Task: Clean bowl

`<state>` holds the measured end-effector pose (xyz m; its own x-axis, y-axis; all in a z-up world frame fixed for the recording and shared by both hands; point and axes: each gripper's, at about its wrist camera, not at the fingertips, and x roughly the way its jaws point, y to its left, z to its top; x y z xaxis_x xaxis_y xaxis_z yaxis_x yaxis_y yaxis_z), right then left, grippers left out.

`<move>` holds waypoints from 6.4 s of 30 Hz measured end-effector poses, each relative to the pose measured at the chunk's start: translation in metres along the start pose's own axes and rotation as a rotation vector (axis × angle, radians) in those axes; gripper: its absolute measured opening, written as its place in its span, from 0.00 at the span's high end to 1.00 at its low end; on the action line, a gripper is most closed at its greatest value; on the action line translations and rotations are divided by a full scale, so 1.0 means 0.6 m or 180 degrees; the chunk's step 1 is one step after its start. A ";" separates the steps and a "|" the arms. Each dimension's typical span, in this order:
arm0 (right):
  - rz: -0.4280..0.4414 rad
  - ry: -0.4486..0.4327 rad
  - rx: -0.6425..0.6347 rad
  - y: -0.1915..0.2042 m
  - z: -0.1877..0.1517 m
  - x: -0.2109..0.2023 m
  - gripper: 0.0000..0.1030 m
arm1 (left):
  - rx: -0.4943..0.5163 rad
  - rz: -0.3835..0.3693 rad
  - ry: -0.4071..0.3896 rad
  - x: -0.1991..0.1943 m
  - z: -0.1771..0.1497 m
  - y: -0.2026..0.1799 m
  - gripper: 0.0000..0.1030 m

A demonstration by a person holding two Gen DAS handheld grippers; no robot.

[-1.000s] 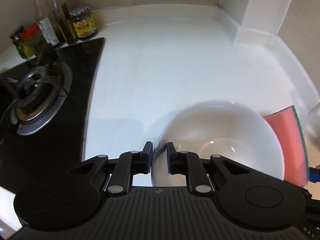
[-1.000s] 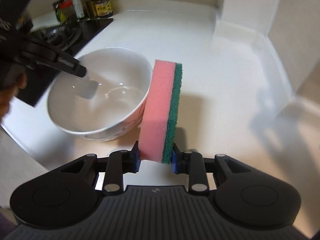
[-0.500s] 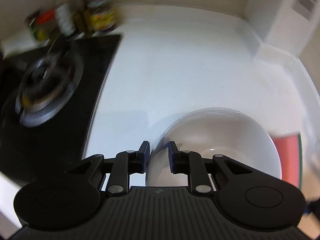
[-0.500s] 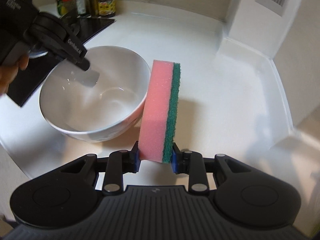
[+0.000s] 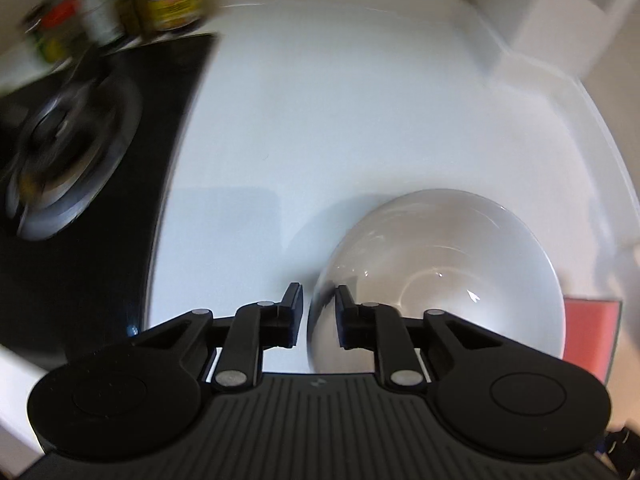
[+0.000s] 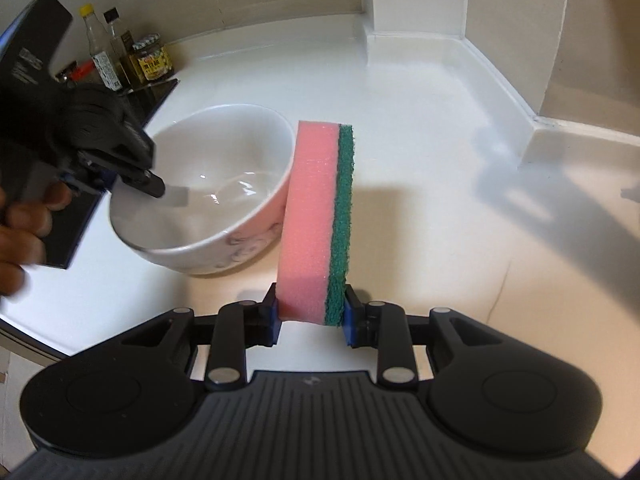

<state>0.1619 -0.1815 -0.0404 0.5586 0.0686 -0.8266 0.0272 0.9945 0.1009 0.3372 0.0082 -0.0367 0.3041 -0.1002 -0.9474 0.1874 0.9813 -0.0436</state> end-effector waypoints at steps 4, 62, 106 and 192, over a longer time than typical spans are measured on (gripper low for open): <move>0.0097 0.0076 -0.0015 -0.006 0.006 -0.002 0.75 | 0.0391 0.0038 0.0074 0.017 0.047 -0.026 0.74; -0.0351 -0.0159 -0.0667 0.001 0.086 0.012 0.76 | -0.0621 -0.0115 0.0041 0.014 0.014 0.004 0.88; -0.0294 -0.0427 -0.0257 -0.017 0.030 -0.021 0.75 | -0.0631 -0.0420 0.0248 0.009 0.081 -0.002 0.84; -0.0029 -0.0287 -0.1152 -0.065 0.062 -0.074 0.75 | -0.1004 -0.0351 -0.0045 -0.011 -0.057 -0.026 0.92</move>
<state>0.1669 -0.2264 0.0127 0.6308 0.0683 -0.7729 -0.2534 0.9596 -0.1220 0.3002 -0.0005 -0.0406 0.3113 -0.2089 -0.9271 -0.0777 0.9667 -0.2439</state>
